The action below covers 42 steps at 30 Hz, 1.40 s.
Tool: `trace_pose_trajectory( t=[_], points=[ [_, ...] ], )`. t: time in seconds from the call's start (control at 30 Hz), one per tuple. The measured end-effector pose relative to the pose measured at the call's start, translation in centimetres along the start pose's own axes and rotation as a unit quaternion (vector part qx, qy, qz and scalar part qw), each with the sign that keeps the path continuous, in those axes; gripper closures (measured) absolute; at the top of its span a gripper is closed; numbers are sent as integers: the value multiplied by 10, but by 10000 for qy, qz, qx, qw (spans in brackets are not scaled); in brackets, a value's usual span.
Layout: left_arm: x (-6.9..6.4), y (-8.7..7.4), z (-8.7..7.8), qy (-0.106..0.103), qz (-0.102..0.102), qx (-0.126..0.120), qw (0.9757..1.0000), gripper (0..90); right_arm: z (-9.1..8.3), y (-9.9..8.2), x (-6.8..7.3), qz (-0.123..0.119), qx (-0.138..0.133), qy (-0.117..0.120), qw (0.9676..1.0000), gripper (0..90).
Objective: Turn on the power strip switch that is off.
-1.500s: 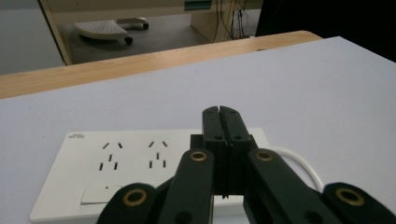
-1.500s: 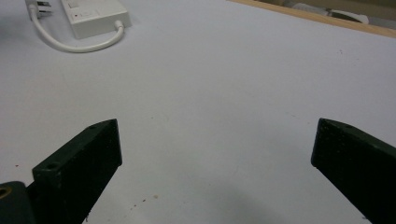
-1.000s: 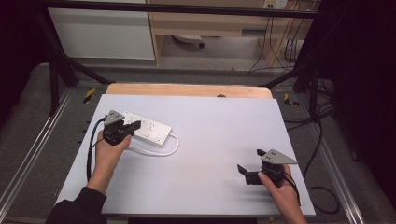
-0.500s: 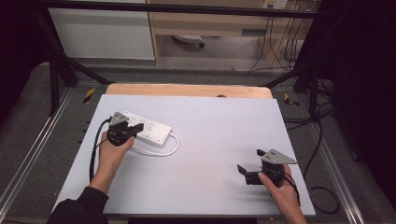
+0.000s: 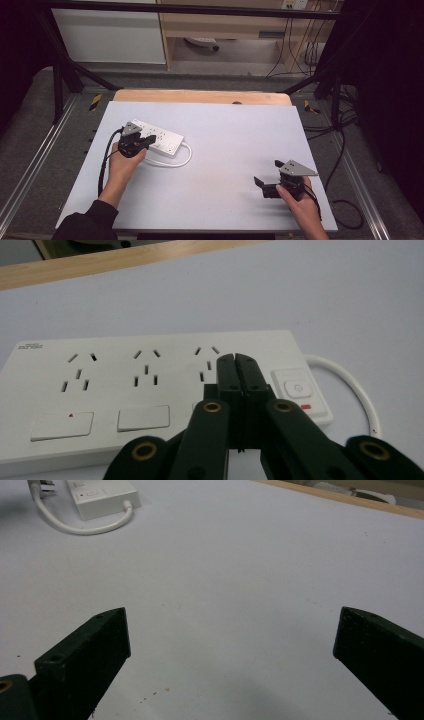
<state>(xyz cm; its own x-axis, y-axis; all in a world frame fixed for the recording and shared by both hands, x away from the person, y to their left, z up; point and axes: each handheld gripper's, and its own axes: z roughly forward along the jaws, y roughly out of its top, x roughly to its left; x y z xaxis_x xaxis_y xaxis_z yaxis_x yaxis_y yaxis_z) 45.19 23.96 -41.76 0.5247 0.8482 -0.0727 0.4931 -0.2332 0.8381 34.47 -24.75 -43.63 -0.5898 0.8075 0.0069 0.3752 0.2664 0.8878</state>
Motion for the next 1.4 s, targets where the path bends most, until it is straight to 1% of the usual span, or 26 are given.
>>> trace_pose_trajectory(
  t=[0.23,0.37,0.7,0.93,1.4],
  points=[
    [1,-3,5,19,20,86,10000,900,0,0,0,21,11,-3,10000,23],
    [0,-4,8,16,-4,108,9999,900,0,0,0,17,12,-2,10000,23],
    [0,-6,14,10,79,221,9997,900,1,-1,-1,37,17,-15,10000,23],
    [0,-7,14,24,93,222,9997,900,1,-1,0,22,41,-2,10000,23],
    [-1,-8,17,12,139,312,9994,900,1,-1,-1,23,32,-6,10000,23]
  ],
)
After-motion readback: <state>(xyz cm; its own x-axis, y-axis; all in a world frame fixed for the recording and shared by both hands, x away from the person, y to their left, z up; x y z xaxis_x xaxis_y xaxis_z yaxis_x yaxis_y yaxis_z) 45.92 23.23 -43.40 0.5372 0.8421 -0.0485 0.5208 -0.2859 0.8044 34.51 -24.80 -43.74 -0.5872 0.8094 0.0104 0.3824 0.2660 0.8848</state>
